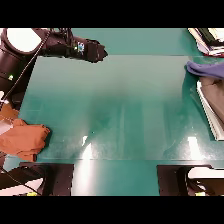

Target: Fold the shirts.

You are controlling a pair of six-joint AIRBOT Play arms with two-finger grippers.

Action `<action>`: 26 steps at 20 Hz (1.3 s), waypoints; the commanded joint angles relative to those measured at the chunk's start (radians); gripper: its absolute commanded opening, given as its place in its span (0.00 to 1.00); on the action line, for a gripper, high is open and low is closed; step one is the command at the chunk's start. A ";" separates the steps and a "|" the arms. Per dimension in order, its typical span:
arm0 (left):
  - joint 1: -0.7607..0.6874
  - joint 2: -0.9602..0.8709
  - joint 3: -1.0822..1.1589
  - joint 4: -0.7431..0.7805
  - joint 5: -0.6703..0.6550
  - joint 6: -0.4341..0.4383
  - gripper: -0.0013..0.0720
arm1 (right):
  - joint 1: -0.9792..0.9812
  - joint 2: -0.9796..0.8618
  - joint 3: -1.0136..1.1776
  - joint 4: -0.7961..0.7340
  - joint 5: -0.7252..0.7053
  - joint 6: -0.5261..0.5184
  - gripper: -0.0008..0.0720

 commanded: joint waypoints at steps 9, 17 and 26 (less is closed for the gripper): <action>-0.002 0.000 0.000 0.016 -0.018 0.001 0.05 | -0.109 0.072 0.334 -0.011 0.283 0.002 0.03; -0.002 0.000 0.000 0.017 -0.077 0.002 0.05 | -0.280 0.343 -0.170 -0.269 0.325 0.002 0.04; -0.002 0.000 0.000 0.027 -0.102 0.002 0.05 | -0.438 0.489 -0.491 -0.428 0.338 0.002 0.55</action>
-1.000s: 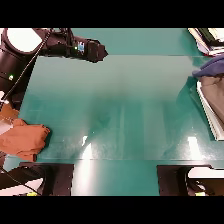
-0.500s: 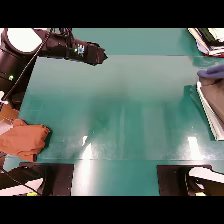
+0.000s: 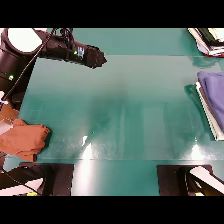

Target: Fold the shirts.

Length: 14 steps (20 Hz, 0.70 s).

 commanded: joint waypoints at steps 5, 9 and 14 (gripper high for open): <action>0.000 0.000 0.000 0.002 -0.014 0.000 0.05 | 0.012 0.027 -0.003 0.092 0.019 0.000 0.68; 0.000 0.000 0.000 0.002 -0.018 -0.001 0.05 | 0.259 0.027 0.119 0.172 0.046 0.001 0.68; 0.000 0.000 0.000 -0.002 0.012 -0.001 0.05 | 0.649 0.026 0.220 0.175 0.031 0.000 0.67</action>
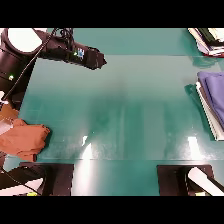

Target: Fold the shirts.

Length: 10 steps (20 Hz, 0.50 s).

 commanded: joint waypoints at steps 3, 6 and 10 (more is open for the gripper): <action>0.000 0.000 0.000 -0.002 0.065 -0.001 0.05 | 0.356 0.001 0.072 0.016 -0.066 0.000 0.44; 0.000 0.000 0.000 -0.002 0.094 -0.001 0.05 | 0.457 0.000 0.071 0.015 -0.083 -0.002 0.04; 0.000 0.000 0.000 -0.002 0.095 -0.001 0.05 | 0.490 0.000 0.071 0.016 -0.082 -0.001 0.04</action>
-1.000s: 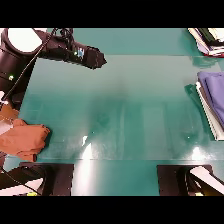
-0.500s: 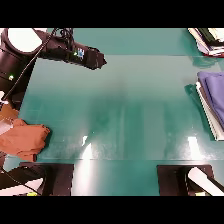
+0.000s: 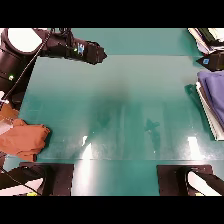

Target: Fold the shirts.

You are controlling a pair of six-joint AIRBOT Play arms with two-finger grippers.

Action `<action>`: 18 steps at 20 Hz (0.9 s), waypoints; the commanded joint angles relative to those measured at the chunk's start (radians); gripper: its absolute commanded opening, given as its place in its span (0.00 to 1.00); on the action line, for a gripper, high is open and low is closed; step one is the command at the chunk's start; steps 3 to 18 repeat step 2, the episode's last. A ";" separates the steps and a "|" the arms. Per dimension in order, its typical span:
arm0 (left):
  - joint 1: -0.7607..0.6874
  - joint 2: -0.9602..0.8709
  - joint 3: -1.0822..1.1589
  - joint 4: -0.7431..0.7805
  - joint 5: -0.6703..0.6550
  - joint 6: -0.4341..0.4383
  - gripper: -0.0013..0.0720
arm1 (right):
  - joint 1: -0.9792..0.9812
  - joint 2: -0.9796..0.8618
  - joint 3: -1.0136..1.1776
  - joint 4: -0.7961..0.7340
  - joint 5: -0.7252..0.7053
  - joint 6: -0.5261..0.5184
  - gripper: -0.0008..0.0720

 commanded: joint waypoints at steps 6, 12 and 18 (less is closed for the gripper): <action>0.000 0.000 0.000 0.000 0.012 0.000 0.05 | 0.043 0.000 0.003 0.002 0.004 0.000 0.04; 0.000 0.000 0.000 0.000 0.012 0.000 0.05 | 0.043 0.000 0.003 0.002 0.004 0.000 0.04; 0.000 0.000 0.000 0.000 0.012 0.000 0.05 | 0.043 0.000 0.003 0.002 0.004 0.000 0.04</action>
